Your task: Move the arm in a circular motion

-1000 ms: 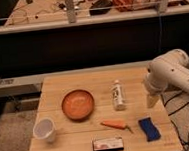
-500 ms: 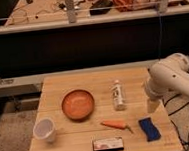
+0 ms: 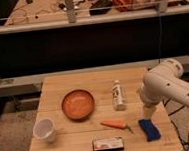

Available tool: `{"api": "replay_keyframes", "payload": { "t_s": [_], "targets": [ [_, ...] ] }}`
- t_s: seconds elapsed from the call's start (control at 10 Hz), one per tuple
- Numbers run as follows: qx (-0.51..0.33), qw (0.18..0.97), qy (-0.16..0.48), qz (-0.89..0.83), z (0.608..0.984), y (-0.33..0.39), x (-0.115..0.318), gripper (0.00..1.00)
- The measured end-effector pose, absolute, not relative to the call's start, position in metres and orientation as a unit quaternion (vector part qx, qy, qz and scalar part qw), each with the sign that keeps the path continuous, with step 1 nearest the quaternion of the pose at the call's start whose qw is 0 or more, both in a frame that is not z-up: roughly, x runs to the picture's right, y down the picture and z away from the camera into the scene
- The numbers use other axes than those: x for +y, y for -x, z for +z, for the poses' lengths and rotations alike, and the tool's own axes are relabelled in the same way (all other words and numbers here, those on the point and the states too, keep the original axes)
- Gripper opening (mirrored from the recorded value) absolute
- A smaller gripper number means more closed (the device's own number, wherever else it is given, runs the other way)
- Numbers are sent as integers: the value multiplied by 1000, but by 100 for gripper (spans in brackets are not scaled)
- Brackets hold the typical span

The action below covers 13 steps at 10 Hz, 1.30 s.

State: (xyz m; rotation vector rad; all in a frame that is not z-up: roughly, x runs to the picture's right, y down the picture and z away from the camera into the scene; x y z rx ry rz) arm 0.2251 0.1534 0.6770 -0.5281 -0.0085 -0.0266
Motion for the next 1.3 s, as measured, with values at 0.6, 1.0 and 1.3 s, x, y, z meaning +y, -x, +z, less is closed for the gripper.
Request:
{"api": "replay_keyframes", "payload": {
  "t_s": [0.6, 1.0, 1.3],
  "targets": [
    [-7, 962, 264, -70, 670, -167, 166, 80],
    [-11, 960, 258, -106, 671, -109, 167, 80],
    [-16, 959, 250, -133, 678, -71, 161, 80]
  ]
}}
